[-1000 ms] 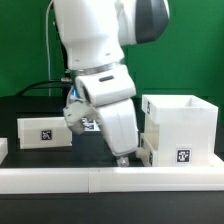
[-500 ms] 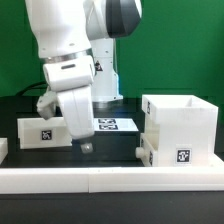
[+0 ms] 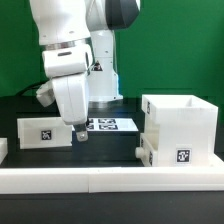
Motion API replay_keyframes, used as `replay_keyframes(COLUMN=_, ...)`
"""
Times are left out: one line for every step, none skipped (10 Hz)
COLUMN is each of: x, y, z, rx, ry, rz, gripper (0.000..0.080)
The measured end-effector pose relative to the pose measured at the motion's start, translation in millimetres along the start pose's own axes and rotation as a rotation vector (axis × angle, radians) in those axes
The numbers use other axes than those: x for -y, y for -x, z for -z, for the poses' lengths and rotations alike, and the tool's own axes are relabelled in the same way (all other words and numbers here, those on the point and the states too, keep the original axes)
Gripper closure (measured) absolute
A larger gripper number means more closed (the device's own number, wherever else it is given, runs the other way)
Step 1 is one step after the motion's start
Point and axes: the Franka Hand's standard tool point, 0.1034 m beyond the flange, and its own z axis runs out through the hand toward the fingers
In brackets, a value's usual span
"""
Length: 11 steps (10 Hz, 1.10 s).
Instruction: Assemble drawer
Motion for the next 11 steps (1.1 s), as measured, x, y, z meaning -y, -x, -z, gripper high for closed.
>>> replay_keyframes(x=0.3, y=0.1, z=-0.2, rx=-0.001, ry=0.0, rz=-0.033, gripper=0.0151)
replay_keyframes(x=0.3, y=-0.2, z=-0.3, rx=-0.001, ry=-0.001, rz=-0.093, gripper=0.0151)
replay_keyframes(x=0.3, y=-0.3, z=-0.4, rx=-0.001, ry=-0.001, rz=-0.179, gripper=0.0151)
replay_keyframes(x=0.3, y=0.6, z=-0.1, rx=-0.001, ry=0.002, rz=-0.252, gripper=0.0151)
replay_keyframes(x=1.3, y=8.3, z=2.9, rx=0.004, ry=0.027, rz=-0.349, gripper=0.0151)
replay_keyframes(x=7.2, y=13.7, z=7.1, rx=0.01, ry=0.047, rz=-0.461, gripper=0.0151)
replay_keyframes(x=14.8, y=15.9, z=9.4, rx=0.014, ry=0.057, rz=-0.56, gripper=0.0151)
replay_keyframes(x=21.6, y=19.1, z=10.1, rx=0.017, ry=0.065, rz=-0.631, gripper=0.0151)
replay_keyframes(x=22.5, y=20.0, z=10.6, rx=0.011, ry=0.067, rz=-0.728, gripper=0.0151)
replay_keyframes(x=21.8, y=18.9, z=10.6, rx=0.009, ry=0.07, rz=-0.776, gripper=0.0151)
replay_keyframes(x=22.1, y=18.5, z=9.8, rx=0.007, ry=0.069, rz=-0.811, gripper=0.0151)
